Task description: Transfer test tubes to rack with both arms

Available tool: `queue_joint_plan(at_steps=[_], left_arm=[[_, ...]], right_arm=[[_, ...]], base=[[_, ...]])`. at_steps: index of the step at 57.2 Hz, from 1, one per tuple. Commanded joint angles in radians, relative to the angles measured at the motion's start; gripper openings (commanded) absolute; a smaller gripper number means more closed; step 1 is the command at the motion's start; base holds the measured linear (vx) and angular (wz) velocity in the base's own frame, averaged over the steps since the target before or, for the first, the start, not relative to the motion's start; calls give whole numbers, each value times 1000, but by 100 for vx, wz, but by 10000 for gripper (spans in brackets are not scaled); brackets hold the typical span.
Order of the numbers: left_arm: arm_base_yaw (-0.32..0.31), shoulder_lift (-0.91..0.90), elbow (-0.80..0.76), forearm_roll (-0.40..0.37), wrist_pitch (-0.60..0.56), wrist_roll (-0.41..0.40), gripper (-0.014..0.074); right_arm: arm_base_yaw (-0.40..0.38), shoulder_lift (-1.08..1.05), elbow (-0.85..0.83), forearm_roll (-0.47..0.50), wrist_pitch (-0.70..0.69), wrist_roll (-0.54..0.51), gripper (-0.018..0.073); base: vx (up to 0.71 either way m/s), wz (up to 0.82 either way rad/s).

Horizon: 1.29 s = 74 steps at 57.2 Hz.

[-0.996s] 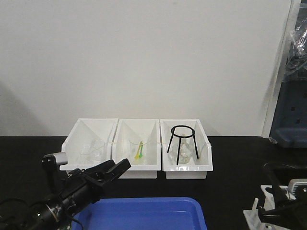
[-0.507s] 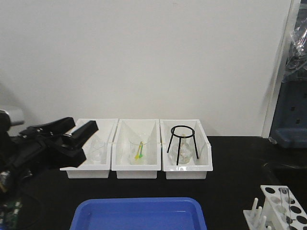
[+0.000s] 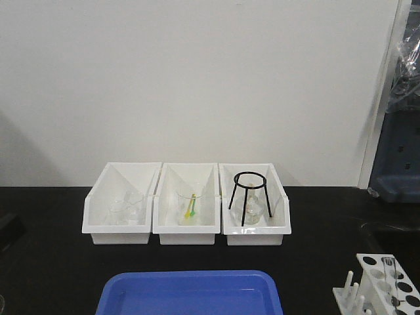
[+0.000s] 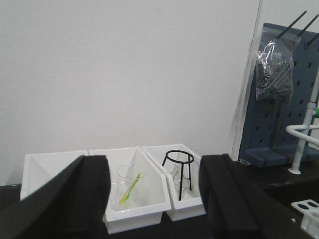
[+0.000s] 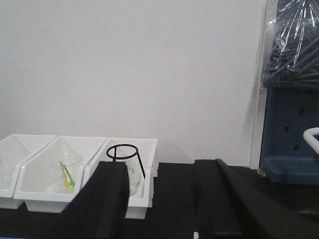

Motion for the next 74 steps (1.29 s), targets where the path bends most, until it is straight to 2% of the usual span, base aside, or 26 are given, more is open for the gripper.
queue_joint_plan(at_steps=[1,22,32,37,43,46,51,56,64,74], left_arm=[[-2,-65,-7,-18,-41,2,526],[-2,-109,9,-18,-46,2,526],[-2,-112,18,-18,10,11,490],[-2,-141,38,-38,90,78,422],[4,-225,72,-136,217,199,300],[28,-286,103,-225,263,261,221],[96,-391,171,-334,269,389,98],[163,-495,240,-376,252,463,-8],[251,-613,339,-376,263,498,-6],[289,-706,454,-387,254,498,-6]], right_arm=[[-5,-1,-35,-9,-81,-7,382],[-5,-1,-35,-9,-81,-7,382],[-5,-1,-35,-9,-81,-7,382],[-5,-1,-35,-9,-81,-7,382],[-5,-1,-35,-9,-80,-7,382],[-5,-1,-35,-9,-80,-7,382],[-5,-1,-35,-9,-81,-7,382],[-5,-1,-35,-9,-81,-7,382],[-5,-1,-35,-9,-81,-7,382],[-5,-1,-35,-9,-81,-7,382]], base=[[0,0],[0,0],[0,0],[0,0],[0,0],[0,0],[0,0],[0,0],[0,0],[0,0]])
